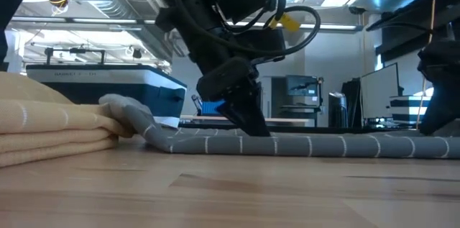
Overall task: Fold towel
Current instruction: Fold the gray pattern towel
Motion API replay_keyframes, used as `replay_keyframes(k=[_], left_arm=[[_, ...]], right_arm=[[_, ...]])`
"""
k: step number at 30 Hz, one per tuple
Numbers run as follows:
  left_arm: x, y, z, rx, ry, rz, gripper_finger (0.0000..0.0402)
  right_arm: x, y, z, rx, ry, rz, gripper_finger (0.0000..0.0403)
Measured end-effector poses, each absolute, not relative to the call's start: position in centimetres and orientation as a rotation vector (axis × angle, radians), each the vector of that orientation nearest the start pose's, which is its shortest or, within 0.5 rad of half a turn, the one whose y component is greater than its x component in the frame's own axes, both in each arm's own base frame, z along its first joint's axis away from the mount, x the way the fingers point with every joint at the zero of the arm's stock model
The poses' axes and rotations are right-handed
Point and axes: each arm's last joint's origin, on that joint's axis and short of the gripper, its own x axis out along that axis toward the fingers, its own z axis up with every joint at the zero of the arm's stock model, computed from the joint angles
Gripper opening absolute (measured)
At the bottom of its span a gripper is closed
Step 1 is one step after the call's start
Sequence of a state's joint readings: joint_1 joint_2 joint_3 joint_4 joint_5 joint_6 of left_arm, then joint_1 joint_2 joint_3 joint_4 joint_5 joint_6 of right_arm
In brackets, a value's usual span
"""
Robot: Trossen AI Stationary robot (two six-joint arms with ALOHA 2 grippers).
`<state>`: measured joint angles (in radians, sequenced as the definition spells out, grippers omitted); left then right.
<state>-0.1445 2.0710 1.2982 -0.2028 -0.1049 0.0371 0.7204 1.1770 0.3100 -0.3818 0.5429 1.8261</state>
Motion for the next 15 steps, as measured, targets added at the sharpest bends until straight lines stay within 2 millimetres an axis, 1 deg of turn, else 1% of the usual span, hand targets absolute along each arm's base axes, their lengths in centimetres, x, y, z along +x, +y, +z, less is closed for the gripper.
replay_keyframes(k=[4, 9, 10, 11, 12, 13, 15], left_arm=[[41.6, -5.9, 12.8, 0.15, 0.944, -0.057, 0.0143], [41.6, -6.1, 13.0, 0.194, 0.938, -0.082, 0.0143], [41.5, -6.2, 13.3, 0.196, 0.939, -0.084, 0.0143], [41.5, -6.3, 13.5, 0.196, 0.933, -0.085, 0.0143], [41.5, -6.4, 14.0, 0.196, 0.915, -0.087, 0.0143], [41.4, -6.4, 14.5, 0.196, 0.9, -0.09, 0.0143], [41.8, -6.7, 15.7, 0.188, 0.812, -0.089, 0.0143]], right_arm=[[12.4, 8.9, 10.7, 0.89, 0.759, -0.742, 0.0166], [12.3, 8.8, 10.5, 0.829, 0.788, -0.73, 0.004], [12.3, 8.8, 10.5, 0.822, 0.792, -0.726, 0.0022], [12.3, 8.8, 10.5, 0.813, 0.798, -0.722, 0.0014], [12.3, 8.8, 10.5, 0.81, 0.803, -0.723, 0.0015], [12.3, 8.8, 10.5, 0.809, 0.808, -0.725, 0.002], [12.3, 8.8, 10.5, 0.811, 0.809, -0.726, 0.0027]])
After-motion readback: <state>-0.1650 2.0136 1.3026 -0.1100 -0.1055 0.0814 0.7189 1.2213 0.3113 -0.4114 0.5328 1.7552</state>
